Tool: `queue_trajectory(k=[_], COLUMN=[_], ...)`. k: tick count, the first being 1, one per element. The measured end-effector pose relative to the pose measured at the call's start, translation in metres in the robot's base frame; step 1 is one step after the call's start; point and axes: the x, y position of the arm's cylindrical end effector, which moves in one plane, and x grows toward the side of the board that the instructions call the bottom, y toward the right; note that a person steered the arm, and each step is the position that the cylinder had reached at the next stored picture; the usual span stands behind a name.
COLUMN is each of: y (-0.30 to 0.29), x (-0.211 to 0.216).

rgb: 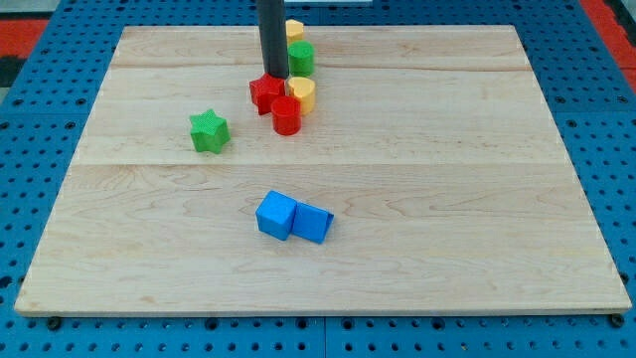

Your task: Push the yellow heart into the blue cube

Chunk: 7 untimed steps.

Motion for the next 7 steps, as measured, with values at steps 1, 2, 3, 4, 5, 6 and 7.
queue_trajectory(k=[1,2,3,4,5,6,7], y=[0.069,0.096,0.095,0.113,0.075,0.054,0.035], x=[0.022,0.077,0.102,0.033,0.003,0.061,0.109])
